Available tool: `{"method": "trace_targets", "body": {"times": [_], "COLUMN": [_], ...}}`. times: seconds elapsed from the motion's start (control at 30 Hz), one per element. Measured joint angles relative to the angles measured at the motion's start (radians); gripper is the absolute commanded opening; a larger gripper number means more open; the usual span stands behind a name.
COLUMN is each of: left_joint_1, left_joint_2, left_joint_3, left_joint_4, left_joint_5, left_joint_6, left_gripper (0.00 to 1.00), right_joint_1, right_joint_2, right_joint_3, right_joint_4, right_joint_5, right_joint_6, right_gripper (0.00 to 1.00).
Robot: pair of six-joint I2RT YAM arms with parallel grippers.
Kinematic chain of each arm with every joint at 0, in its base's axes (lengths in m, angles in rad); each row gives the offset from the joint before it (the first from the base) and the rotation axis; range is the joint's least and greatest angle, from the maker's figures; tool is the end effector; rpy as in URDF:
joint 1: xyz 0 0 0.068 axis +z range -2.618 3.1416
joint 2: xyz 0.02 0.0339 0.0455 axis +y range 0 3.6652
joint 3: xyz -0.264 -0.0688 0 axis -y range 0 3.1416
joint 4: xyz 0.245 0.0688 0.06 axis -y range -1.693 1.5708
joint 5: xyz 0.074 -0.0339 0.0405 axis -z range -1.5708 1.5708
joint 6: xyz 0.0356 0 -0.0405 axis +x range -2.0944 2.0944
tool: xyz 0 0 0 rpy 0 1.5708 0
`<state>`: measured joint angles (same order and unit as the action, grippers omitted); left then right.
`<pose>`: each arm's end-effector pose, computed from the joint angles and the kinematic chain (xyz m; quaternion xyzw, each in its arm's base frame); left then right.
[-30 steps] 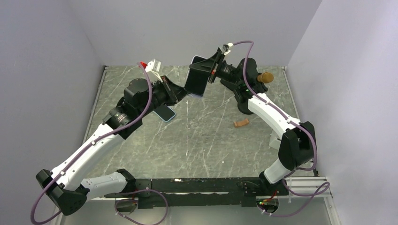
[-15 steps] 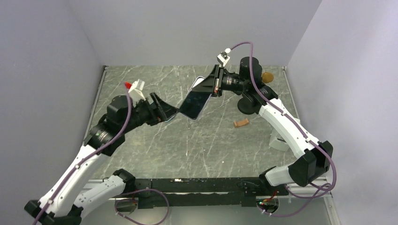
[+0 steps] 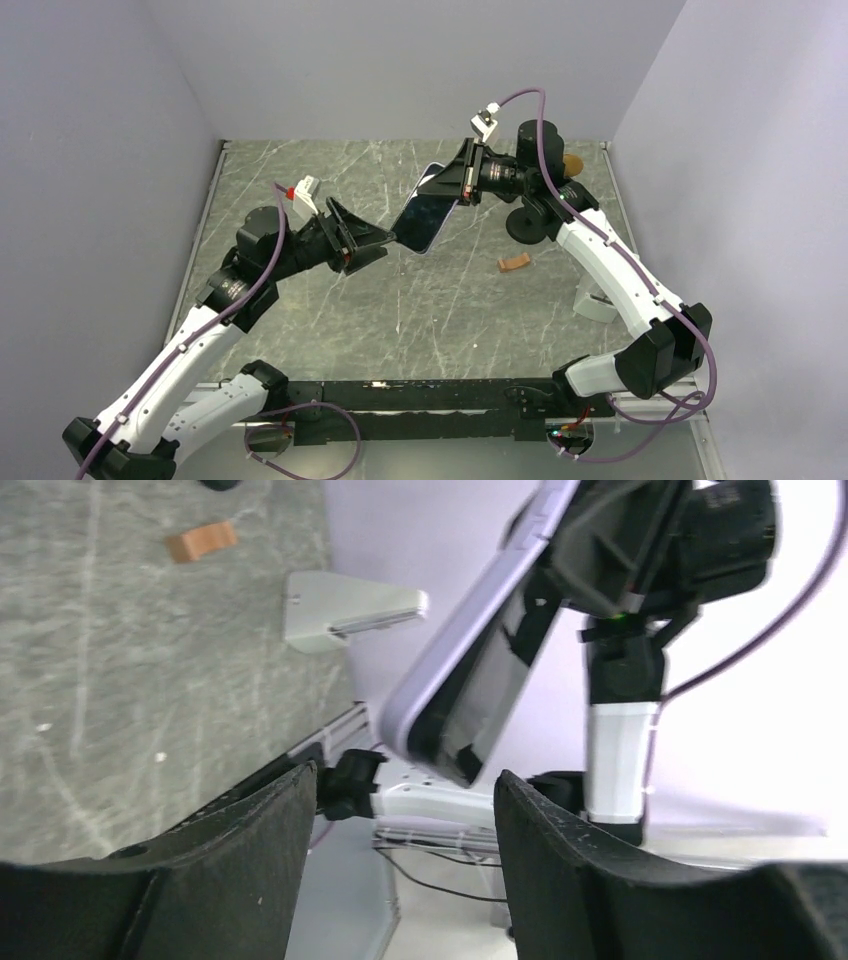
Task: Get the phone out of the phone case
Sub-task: Remove the phone case from the phone.
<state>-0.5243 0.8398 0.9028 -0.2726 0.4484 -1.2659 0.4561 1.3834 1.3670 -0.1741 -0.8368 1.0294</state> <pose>0.1552 -0.1076 0.3633 -0.1442 0.7569 -0.5868 0.2489 0.2692 0.1615 0.4103 -0.0489 0.7490 0.6242 0.2166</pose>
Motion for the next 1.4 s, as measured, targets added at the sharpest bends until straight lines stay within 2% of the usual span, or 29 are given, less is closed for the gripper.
{"method": "trace_targets", "body": {"times": [0.17, 0.37, 0.8, 0.97, 1.1, 1.27, 1.4], "left_joint_1": [-0.02, -0.023, -0.023, -0.023, -0.023, -0.024, -0.023], "left_joint_2": [-0.015, -0.013, 0.015, 0.03, 0.055, 0.109, 0.14], "left_joint_3": [0.0, 0.0, -0.016, -0.016, -0.016, -0.005, 0.013], "left_joint_4": [0.085, 0.199, 0.293, 0.328, 0.343, 0.369, 0.352], "left_joint_5": [0.007, 0.018, 0.037, 0.043, 0.056, 0.085, 0.112], "left_joint_6": [-0.066, -0.137, -0.191, -0.197, -0.197, -0.196, -0.179], "left_gripper": [0.7, 0.69, 0.71, 0.69, 0.62, 0.48, 0.23], "right_joint_1": [-0.001, -0.003, -0.013, -0.012, -0.012, -0.007, -0.001], "right_joint_2": [0.0, 0.0, 0.0, -0.001, -0.004, 0.001, 0.015], "right_joint_3": [0.0, 0.0, -0.001, -0.021, -0.04, -0.05, -0.042], "right_joint_4": [-0.006, 0.009, 0.067, 0.108, 0.134, 0.167, 0.18], "right_joint_5": [-0.001, -0.006, -0.016, -0.023, -0.03, -0.047, -0.071], "right_joint_6": [-0.002, 0.015, 0.074, 0.102, 0.112, 0.119, 0.116], "right_gripper": [0.0, 0.0, 0.0, 0.0, 0.0, 0.0, 0.0]}}
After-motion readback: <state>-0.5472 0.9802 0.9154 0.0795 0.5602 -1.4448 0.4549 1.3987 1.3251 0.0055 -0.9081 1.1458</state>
